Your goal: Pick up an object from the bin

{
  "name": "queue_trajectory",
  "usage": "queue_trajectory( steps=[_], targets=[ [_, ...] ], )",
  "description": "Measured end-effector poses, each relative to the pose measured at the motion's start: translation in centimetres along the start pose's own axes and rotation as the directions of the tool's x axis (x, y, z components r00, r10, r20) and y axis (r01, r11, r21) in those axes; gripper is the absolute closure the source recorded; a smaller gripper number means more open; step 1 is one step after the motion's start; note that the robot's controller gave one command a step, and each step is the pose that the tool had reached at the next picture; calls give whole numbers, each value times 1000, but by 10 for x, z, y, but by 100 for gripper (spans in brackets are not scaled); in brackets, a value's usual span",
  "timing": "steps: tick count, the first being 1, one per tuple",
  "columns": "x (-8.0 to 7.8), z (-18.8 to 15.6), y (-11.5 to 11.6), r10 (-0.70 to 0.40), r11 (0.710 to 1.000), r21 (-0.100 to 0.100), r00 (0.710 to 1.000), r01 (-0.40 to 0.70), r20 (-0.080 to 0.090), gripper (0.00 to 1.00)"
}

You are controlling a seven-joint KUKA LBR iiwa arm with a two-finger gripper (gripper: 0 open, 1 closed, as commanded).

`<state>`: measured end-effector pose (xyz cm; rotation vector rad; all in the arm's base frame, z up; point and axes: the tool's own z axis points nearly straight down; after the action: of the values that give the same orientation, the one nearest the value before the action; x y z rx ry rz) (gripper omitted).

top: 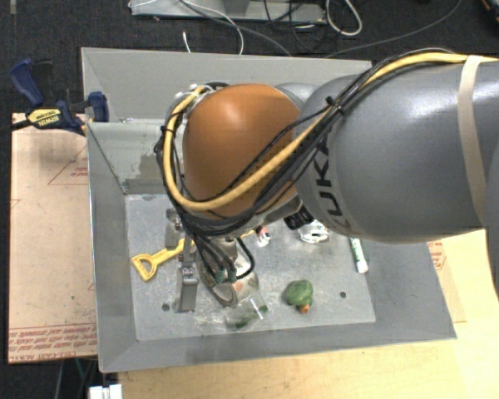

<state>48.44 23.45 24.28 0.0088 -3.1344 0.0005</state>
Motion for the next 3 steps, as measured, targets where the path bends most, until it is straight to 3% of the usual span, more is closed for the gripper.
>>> queue_trajectory(
  steps=[1, 2, 3],
  targets=[
    [-2, -4, -1, 5, 1000, -2, 1000, -5, 7, 0],
    [-41, 73, -18, 139, 990, -4, 990, -139, 9, 0],
    [-105, 81, -31, -9, 1000, -7, 1000, 9, 18, 0]
  ],
)
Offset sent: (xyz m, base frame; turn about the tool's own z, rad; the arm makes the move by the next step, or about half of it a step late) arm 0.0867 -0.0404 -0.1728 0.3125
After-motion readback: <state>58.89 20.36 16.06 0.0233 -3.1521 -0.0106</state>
